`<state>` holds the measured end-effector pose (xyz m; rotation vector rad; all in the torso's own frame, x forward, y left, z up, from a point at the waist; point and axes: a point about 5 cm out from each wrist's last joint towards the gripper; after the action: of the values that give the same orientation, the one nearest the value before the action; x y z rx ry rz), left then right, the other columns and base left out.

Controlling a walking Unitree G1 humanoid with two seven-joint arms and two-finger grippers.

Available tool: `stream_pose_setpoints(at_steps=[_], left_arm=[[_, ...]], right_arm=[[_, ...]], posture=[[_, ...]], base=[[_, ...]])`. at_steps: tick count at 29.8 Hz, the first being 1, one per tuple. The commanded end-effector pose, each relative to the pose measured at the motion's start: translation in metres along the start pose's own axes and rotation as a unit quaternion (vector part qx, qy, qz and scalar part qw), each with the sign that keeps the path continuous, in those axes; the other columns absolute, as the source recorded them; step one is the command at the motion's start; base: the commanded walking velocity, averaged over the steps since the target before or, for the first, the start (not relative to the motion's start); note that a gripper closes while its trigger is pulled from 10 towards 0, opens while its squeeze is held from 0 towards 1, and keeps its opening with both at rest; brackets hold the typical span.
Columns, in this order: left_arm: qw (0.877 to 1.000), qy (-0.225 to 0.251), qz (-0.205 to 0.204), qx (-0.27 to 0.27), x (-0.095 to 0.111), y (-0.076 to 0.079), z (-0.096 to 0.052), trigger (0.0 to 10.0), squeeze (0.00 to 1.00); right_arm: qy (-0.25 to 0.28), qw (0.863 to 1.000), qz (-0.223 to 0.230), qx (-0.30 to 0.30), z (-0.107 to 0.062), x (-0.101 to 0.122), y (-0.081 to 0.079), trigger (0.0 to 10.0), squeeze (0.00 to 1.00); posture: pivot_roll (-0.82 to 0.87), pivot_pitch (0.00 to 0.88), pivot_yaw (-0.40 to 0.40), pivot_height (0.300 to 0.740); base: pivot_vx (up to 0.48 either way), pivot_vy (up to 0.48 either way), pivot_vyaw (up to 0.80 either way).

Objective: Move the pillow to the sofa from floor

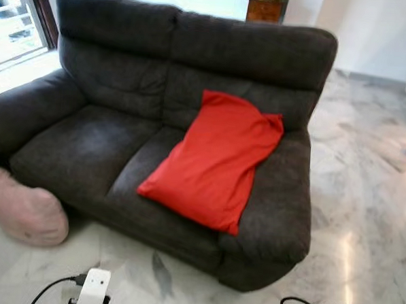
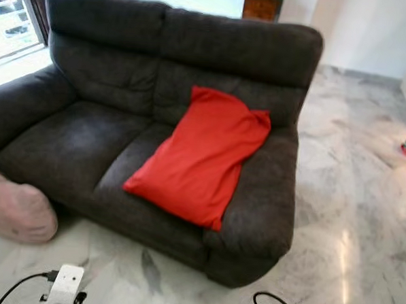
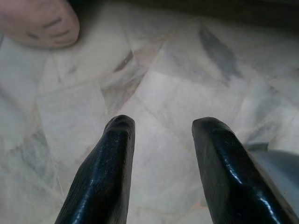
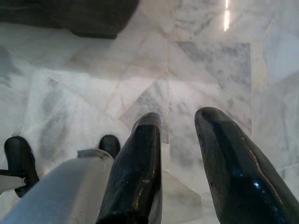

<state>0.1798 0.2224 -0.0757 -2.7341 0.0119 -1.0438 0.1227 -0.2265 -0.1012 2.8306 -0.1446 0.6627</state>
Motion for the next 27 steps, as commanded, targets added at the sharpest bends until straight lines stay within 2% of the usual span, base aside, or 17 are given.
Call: stream_pose_setpoints(at_steps=[1,5,12,20,27], left_arm=[[1.000,-0.023,0.001,0.004,-0.009,-0.006,-0.002,10.0,0.00],[1.000,-0.029,0.000,0.005,-0.013,-0.007,-0.003,10.0,0.00],[0.999,-0.040,-0.001,0.006,-0.019,-0.011,-0.004,10.0,0.00],[0.999,-0.047,0.005,0.002,-0.019,-0.011,-0.004,10.0,0.00],[0.999,-0.045,0.012,0.001,-0.014,-0.013,-0.002,10.0,0.00]], right_arm=[[0.008,1.000,0.005,0.007,0.001,0.006,-0.005,10.0,0.00],[0.007,1.000,0.005,0.010,0.001,0.006,-0.006,10.0,0.00],[0.007,1.000,0.005,0.014,0.001,0.007,-0.007,10.0,0.00],[0.015,1.000,0.003,0.014,0.002,0.013,-0.010,10.0,0.00],[0.016,1.000,-0.005,0.026,0.002,0.017,-0.019,10.0,0.00]], posture=[[0.03,0.000,-0.037,0.740],[0.03,0.000,-0.037,0.740],[0.03,0.000,-0.034,0.740],[0.02,0.000,-0.019,0.740],[0.02,0.000,-0.007,0.740]], base=[[0.000,0.472,0.00],[0.000,0.478,0.00],[0.000,0.480,-0.71],[0.000,0.480,0.00],[0.000,0.480,0.00]])
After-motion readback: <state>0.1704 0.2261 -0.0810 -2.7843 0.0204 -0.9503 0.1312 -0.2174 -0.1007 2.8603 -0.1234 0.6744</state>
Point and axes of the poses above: a point about 5 cm out from each wrist's last joint towards the gripper, its own z axis pointing out of the wrist towards the gripper, its own x axis along the axis of the wrist's last joint, y = z × x, and after that the axes turned 7 degrees about -z, right-handed
